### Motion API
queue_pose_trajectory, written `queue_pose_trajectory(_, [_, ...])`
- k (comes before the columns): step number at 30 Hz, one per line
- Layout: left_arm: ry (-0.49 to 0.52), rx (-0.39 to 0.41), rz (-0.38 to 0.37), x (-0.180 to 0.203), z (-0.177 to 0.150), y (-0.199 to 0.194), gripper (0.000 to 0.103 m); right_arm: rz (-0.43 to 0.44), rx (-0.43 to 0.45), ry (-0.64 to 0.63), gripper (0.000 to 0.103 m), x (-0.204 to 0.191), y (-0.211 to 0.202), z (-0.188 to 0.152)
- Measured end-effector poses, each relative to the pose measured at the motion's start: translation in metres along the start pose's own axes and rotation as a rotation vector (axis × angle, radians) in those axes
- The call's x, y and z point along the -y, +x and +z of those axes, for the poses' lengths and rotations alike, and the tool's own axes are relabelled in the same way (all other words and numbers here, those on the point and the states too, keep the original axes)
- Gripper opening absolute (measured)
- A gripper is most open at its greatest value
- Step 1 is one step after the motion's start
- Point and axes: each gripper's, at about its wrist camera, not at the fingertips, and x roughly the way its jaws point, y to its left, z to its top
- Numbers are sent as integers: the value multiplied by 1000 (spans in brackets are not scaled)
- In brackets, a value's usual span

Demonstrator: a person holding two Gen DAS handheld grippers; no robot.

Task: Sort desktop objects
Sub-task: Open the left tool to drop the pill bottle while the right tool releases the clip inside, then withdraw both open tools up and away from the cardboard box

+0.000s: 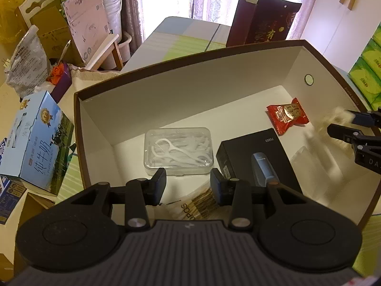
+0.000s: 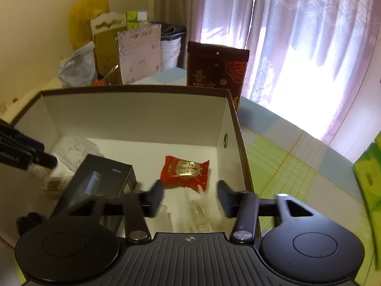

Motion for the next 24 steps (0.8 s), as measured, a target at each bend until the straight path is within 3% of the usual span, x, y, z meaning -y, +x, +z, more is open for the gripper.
queue_pose_trajectory(6, [-16,6,-31,3,-7,-9,46,34,22,38,68,-6,-20,-6])
queue_pose_trajectory(10, [-22,16,-48,7,-11,-20,53,38,18,48,83,-12,-31,-11])
queue_pose_trajectory(12, [-24,22,-45,9,-13,-26,67,40,19,58,91,-14,-37,-13])
queue_pose_trajectory(14, [-21,34,-40,10,-15,-32,69,42,13,71,98,-14,-43,-16])
queue_pose_trajectory(18, [-28,51,-42,12,-20,-47,80,38,21,98,101,-17,-55,-20])
queue_pose_trajectory(24, [-35,77,-34,15,-30,-72,86,41,43,135,101,-22,-77,-25])
